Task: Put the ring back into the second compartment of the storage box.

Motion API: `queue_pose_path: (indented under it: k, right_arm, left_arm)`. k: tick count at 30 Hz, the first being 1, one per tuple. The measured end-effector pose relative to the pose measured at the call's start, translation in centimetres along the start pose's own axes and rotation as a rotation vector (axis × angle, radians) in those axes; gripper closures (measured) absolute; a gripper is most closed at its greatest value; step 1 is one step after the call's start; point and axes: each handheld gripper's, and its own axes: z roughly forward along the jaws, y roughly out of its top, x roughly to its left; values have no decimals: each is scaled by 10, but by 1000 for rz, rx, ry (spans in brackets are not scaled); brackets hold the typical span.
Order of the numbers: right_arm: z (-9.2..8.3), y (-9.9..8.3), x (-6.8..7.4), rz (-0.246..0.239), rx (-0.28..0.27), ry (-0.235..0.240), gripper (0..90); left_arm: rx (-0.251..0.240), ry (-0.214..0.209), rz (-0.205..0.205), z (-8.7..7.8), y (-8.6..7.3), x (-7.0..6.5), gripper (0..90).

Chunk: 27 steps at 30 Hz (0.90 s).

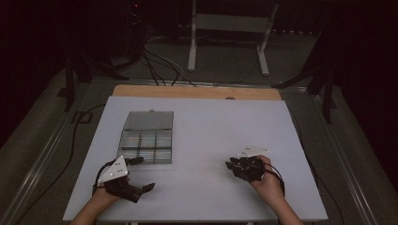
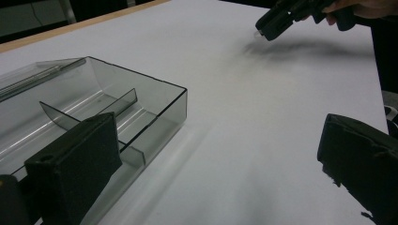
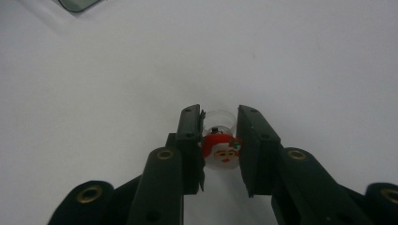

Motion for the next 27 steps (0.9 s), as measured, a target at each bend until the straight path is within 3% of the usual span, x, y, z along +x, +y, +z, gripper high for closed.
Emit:
queue_pose_path:
  k: [27]
  right_arm:
    - [12,28,15,-58,-5,39,712]
  left_arm:
    - [-4,-2,4,0,0,-1,8]
